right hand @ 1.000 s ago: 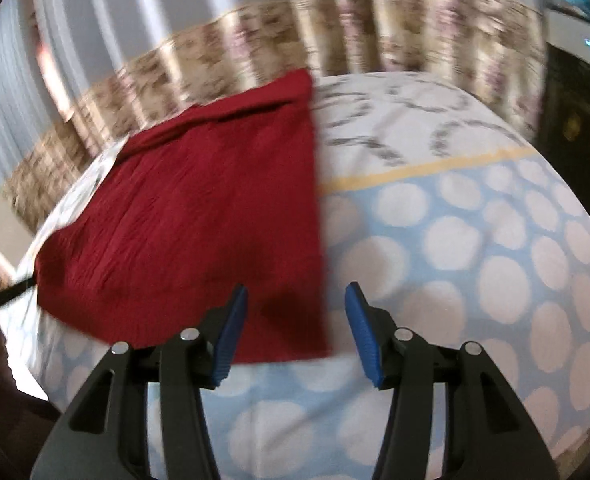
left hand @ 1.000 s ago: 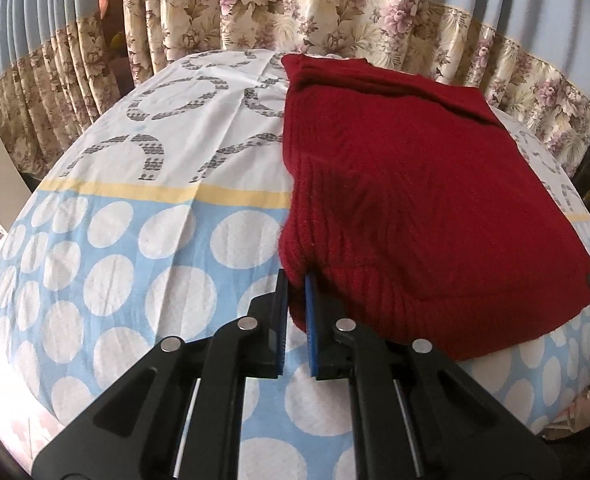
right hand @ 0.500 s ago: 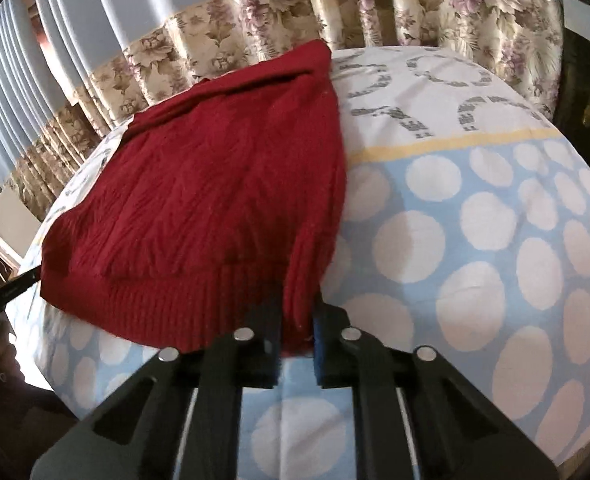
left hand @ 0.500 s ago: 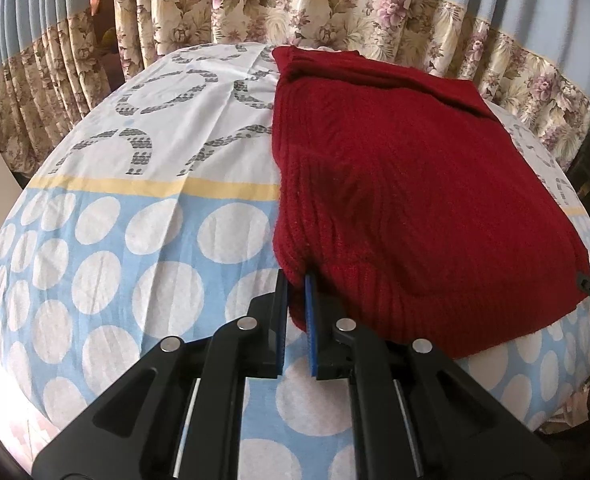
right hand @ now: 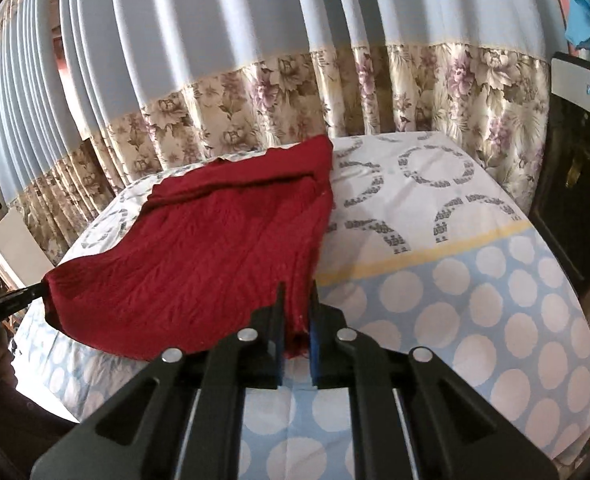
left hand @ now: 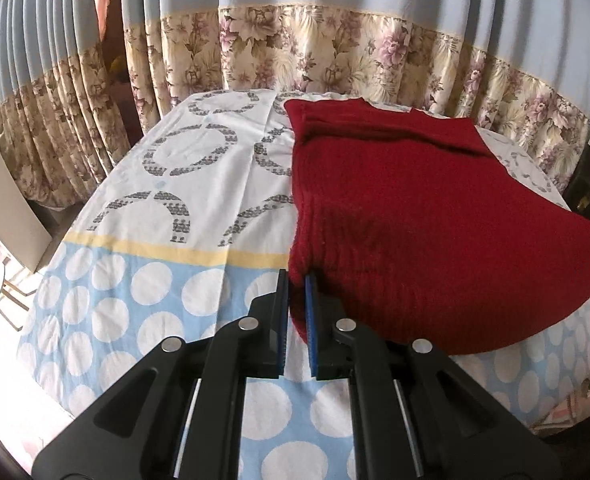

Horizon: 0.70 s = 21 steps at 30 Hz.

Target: Fold small clothes

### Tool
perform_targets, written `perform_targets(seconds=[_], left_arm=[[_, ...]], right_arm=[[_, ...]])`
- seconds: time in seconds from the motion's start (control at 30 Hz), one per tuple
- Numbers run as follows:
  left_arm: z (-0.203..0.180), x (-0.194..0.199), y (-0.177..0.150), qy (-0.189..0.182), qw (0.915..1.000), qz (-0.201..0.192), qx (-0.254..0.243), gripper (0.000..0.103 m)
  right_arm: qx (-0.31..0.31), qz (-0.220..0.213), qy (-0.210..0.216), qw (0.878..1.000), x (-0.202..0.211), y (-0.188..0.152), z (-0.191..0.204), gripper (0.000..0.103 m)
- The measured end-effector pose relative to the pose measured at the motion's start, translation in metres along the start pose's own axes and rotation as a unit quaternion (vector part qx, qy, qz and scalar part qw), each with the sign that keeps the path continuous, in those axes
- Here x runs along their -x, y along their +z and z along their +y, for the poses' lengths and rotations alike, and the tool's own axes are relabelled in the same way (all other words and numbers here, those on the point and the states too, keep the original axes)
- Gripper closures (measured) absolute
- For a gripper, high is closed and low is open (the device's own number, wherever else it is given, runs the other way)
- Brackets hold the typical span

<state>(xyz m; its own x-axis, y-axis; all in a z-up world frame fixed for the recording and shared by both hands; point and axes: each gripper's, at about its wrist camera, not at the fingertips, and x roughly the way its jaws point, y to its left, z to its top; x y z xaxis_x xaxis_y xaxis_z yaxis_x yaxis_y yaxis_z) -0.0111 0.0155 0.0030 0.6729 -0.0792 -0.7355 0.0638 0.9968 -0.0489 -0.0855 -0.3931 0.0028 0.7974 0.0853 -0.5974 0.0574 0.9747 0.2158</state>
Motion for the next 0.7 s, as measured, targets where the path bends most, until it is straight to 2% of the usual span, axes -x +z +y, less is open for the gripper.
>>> perform_targets(seconds=[0.17, 0.33, 0.53, 0.7], left_arm=[[0.001, 0.0, 0.0, 0.005, 1.0, 0.002, -0.002, 0.096], [0.003, -0.005, 0.017, 0.001, 0.9999, -0.016, -0.002, 0.096], [-0.001, -0.019, 0.055, -0.003, 0.9987, -0.049, -0.012, 0.096], [-0.008, -0.038, 0.098, 0.012, 0.9961, -0.086, -0.017, 0.096]], right_arm=[[-0.005, 0.003, -0.001, 1.0, 0.0, 0.002, -0.001, 0.095], [0.003, -0.011, 0.007, 1.0, -0.01, 0.017, 0.002, 0.094], [-0.002, -0.025, 0.002, 1.0, -0.031, 0.05, 0.001, 0.094], [0.001, -0.04, -0.003, 0.999, -0.062, 0.089, 0.001, 0.094]])
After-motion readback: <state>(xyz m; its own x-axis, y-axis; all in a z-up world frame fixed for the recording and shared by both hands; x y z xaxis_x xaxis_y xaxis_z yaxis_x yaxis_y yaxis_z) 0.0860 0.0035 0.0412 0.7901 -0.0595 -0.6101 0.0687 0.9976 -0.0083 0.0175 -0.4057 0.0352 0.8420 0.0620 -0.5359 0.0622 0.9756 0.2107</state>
